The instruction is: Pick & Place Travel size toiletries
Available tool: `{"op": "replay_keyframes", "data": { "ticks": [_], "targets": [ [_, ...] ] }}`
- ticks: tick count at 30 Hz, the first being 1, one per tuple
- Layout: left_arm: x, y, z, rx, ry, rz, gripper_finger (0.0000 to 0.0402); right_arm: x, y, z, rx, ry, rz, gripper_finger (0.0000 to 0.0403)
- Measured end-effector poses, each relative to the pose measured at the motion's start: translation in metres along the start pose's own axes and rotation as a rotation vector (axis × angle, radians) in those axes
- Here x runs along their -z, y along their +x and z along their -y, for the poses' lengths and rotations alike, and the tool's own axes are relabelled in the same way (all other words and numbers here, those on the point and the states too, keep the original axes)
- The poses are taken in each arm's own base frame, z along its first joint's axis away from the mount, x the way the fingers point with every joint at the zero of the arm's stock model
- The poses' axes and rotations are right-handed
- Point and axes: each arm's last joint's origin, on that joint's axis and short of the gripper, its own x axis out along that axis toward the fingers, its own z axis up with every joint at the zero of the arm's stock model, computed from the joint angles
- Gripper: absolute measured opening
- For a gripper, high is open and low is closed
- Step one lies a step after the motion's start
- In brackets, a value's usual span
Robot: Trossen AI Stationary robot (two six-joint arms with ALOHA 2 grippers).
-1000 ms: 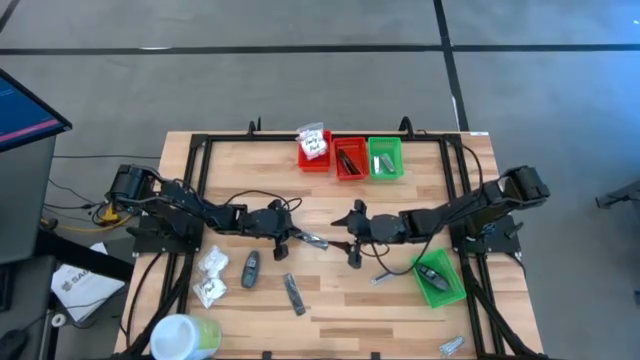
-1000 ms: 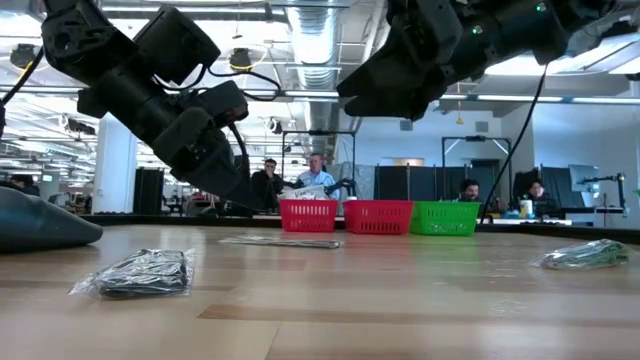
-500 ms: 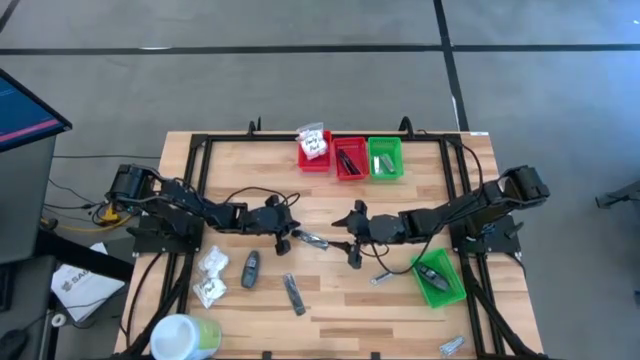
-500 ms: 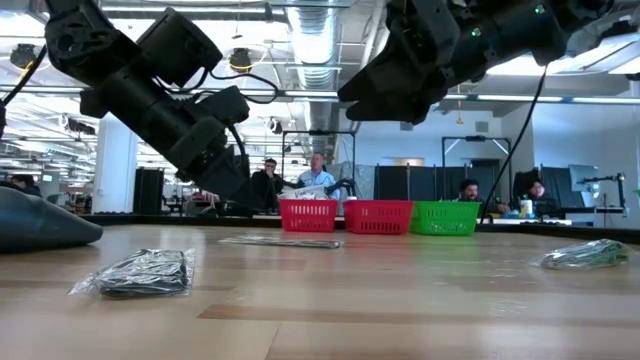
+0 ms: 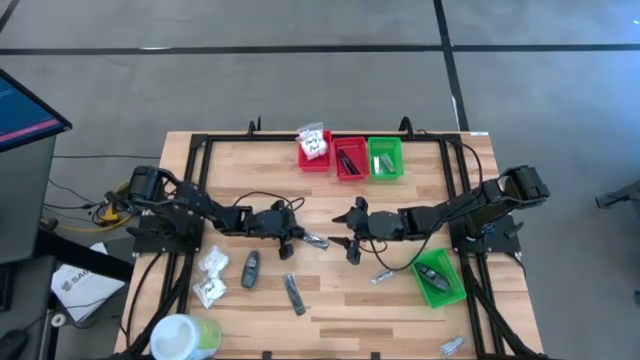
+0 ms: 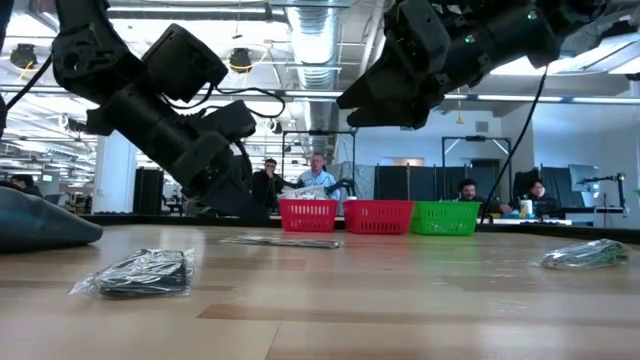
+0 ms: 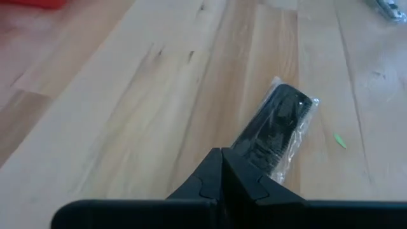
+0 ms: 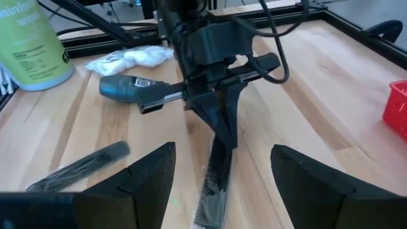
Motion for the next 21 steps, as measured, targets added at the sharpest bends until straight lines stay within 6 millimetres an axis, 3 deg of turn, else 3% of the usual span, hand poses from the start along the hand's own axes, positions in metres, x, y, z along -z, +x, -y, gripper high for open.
{"op": "replay_keyframes", "data": {
  "ticks": [15, 21],
  "targets": [
    [-0.004, 0.025, -0.001, 0.051, 0.03, -0.036, 0.0, 0.005, -0.002, -0.007, -0.016, -0.081, -0.038, 0.0249],
    [-0.006, 0.021, 0.003, 0.079, 0.049, -0.04, 0.0, 0.007, -0.003, -0.007, -0.014, -0.119, -0.053, 0.0249]
  ]
}}
